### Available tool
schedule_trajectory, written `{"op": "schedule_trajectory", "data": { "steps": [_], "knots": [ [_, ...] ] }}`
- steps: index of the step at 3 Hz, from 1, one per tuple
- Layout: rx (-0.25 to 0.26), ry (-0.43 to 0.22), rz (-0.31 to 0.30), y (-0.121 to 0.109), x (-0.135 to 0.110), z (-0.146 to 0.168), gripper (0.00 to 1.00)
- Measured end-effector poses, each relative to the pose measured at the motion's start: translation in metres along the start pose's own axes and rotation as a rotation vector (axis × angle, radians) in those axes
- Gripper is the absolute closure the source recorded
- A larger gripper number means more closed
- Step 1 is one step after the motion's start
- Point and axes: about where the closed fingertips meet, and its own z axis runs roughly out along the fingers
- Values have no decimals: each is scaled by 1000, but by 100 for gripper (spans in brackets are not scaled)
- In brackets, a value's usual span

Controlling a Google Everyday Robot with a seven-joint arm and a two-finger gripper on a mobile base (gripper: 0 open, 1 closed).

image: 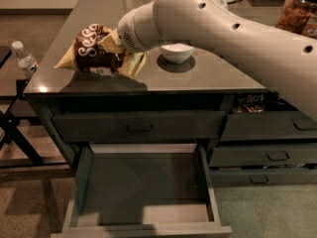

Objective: Pick brown chip bag from middle drawer and place on counter

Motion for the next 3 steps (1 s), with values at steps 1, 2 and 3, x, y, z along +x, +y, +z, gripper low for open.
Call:
{"op": "schedule_trajectory", "data": {
  "steps": [1,2,3],
  "knots": [
    [-5,-1,4,-4,-3,10,100],
    [-2,-5,11,-20,-13,30,100],
    [3,12,-4,-33,-20,47,100]
  ]
}}
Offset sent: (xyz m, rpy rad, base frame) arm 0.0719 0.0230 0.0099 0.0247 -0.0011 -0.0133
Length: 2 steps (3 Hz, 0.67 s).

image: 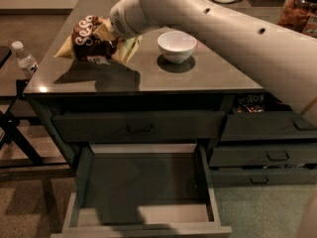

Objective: Pick brown chip bag from middle drawer and place on counter

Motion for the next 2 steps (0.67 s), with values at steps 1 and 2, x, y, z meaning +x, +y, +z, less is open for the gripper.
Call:
{"op": "schedule_trajectory", "data": {
  "steps": [1,2],
  "knots": [
    [4,31,3,-8,6,15,100],
    [6,60,11,-14,17,28,100]
  ]
}}
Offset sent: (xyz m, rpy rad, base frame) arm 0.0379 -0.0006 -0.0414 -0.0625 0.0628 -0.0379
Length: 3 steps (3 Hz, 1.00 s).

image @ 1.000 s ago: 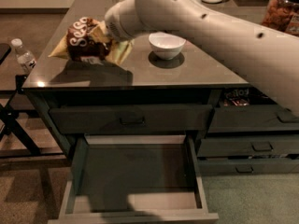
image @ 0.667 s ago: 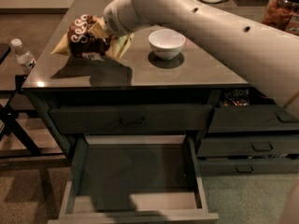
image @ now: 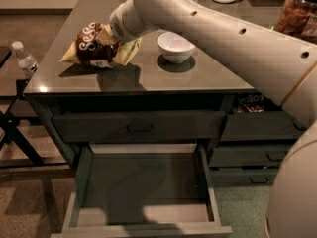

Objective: Pick brown chip bag from middle drawer and place on counter

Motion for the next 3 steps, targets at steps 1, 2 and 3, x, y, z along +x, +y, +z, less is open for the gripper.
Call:
{"op": "schedule_trajectory", "data": {
  "steps": [1,2,3],
  "knots": [
    [-6,16,4,0,8,10,100],
    [-31,13,27,5,16,18,100],
    [-33,13,28,5,16,18,82]
  ]
}}
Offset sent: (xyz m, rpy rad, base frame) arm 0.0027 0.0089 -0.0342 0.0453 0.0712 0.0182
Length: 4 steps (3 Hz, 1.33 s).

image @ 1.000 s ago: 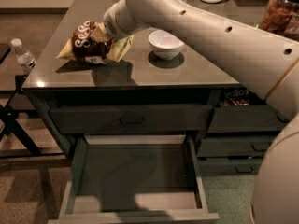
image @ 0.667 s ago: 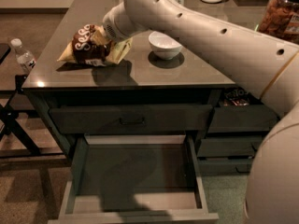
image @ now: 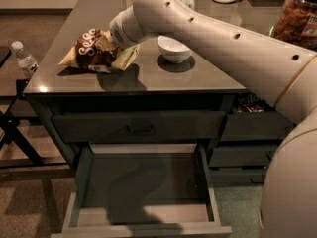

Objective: Pick brown chip bag from middle drawer and place on counter

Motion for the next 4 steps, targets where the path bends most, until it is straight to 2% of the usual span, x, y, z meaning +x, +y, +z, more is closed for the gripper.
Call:
{"op": "schedule_trajectory", "data": {
  "steps": [3,4],
  "knots": [
    [0,0,0,0,0,0,12],
    [0,0,0,0,0,0,0]
  ]
}}
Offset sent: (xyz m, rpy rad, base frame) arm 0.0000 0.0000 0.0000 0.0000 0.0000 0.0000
